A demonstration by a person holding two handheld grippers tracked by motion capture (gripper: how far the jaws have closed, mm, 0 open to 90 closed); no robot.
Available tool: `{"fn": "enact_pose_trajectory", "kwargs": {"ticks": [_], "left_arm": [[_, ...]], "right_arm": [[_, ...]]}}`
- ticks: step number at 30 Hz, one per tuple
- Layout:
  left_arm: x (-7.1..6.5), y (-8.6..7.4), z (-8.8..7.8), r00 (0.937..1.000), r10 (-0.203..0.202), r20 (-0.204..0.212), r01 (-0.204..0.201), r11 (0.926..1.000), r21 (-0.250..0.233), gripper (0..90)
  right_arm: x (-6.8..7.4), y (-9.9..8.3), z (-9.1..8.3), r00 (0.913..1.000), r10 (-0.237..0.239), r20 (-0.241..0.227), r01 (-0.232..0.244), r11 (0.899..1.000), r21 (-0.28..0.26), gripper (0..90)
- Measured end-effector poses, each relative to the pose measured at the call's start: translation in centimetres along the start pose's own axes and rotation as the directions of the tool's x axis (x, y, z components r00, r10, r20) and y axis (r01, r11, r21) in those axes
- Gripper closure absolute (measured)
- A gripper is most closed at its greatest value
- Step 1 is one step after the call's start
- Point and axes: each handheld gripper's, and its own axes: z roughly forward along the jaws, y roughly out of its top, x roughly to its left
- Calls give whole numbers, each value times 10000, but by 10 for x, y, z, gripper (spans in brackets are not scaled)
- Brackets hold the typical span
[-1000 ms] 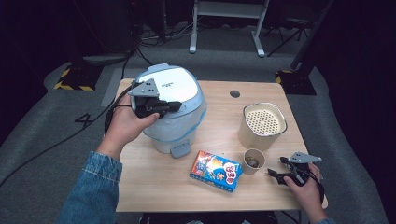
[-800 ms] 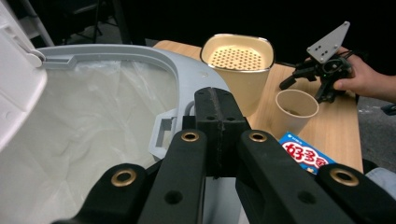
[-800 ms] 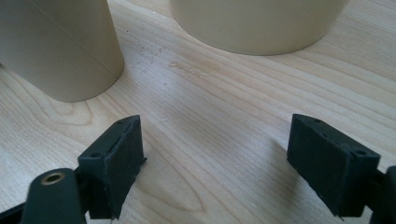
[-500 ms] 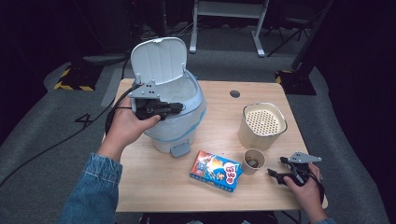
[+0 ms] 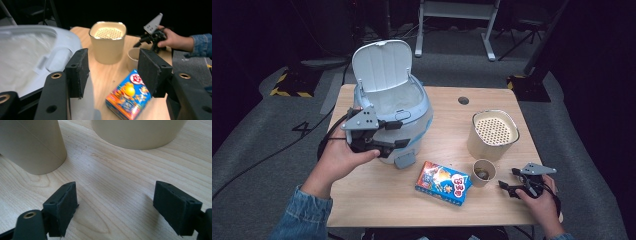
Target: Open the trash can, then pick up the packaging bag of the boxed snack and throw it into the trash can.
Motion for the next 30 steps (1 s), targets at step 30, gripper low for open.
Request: {"fn": "enact_pose_trajectory", "kwargs": {"ticks": [30], "left_arm": [[-5, -159, 31, 9760, -1483, -1596, 1805, 9607, 2110, 394]], "right_arm": [[44, 14, -26, 9792, -1394, -1474, 1355, 9901, -366, 224]]}}
